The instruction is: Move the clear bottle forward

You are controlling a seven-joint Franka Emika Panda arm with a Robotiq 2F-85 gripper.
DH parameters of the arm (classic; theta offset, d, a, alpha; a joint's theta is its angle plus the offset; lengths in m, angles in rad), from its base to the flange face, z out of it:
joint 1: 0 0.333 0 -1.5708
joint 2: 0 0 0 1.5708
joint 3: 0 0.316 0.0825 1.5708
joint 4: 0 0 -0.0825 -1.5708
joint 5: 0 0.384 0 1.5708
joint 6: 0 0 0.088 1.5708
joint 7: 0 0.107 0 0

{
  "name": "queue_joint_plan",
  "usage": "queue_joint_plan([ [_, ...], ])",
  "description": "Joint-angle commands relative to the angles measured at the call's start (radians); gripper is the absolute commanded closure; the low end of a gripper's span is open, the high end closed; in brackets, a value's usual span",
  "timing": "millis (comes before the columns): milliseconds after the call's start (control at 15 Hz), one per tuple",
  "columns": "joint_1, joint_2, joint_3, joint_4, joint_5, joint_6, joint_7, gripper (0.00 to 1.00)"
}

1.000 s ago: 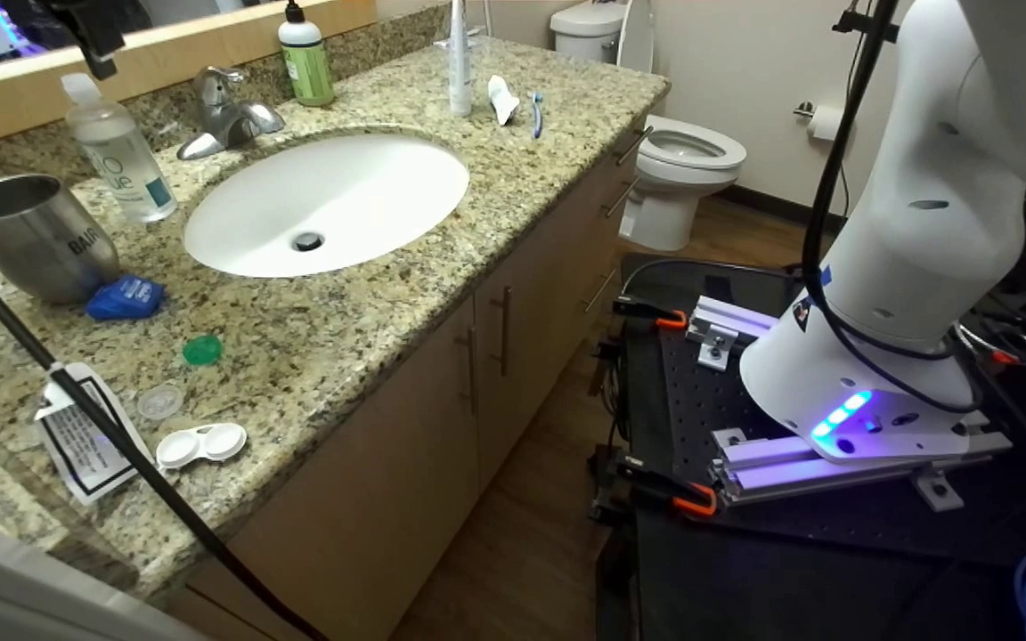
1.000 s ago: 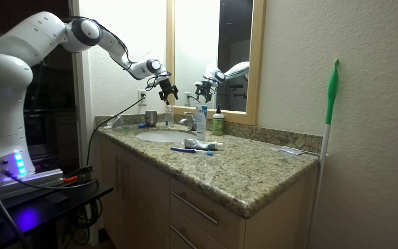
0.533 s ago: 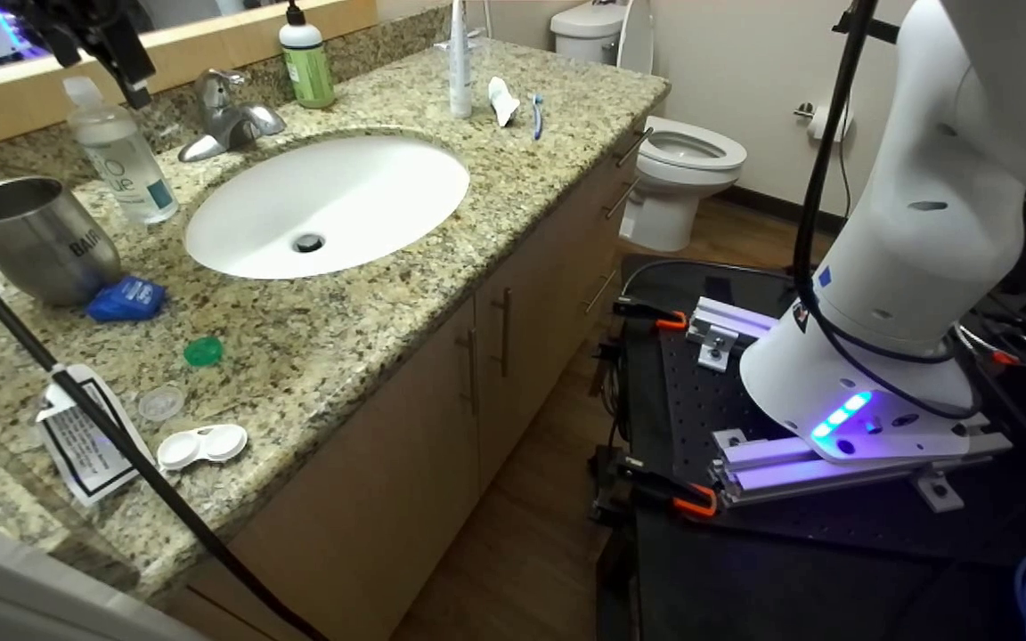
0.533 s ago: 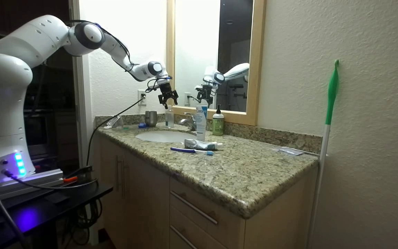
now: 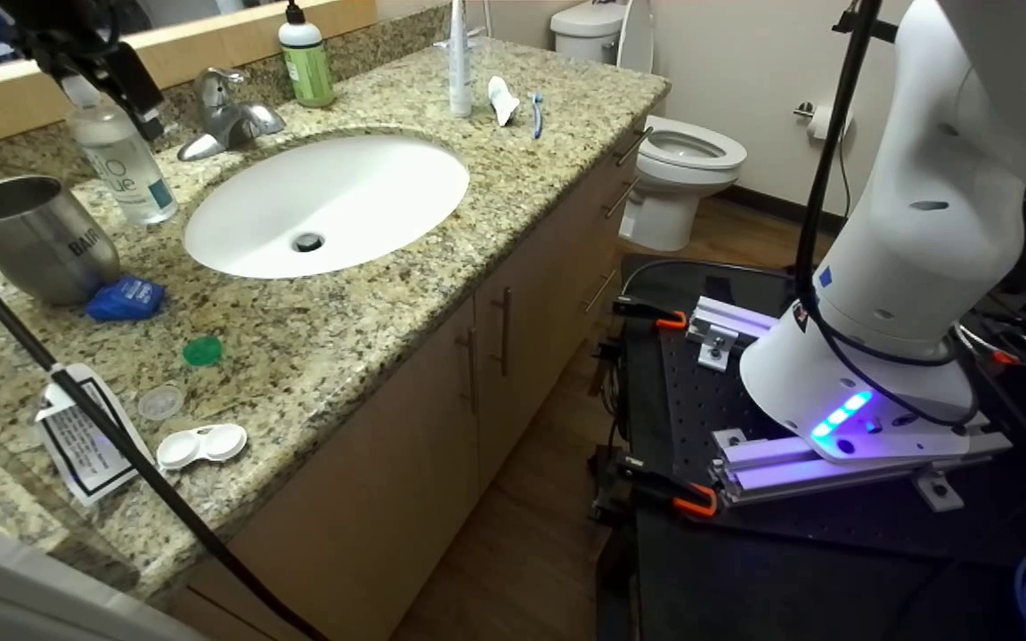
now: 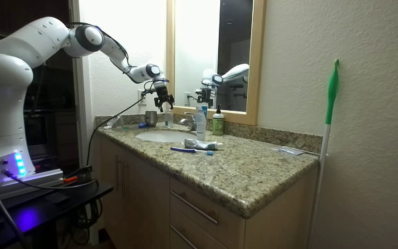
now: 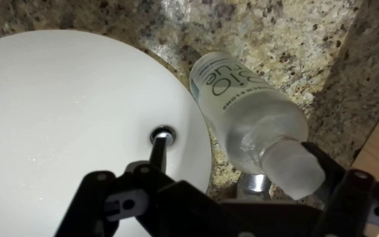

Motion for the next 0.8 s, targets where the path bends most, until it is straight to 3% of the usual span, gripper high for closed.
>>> queue_joint_plan([
  [0, -0.003, 0.008, 0.003, 0.016, 0.010, -0.025, -0.003, 0.25],
  [67, -0.001, 0.014, -0.001, 0.022, 0.008, -0.030, 0.006, 0.26],
  [467, -0.022, 0.015, 0.015, 0.046, 0.038, -0.021, -0.014, 0.70],
  [733, -0.028, 0.023, 0.007, 0.067, 0.041, -0.051, 0.000, 0.80],
])
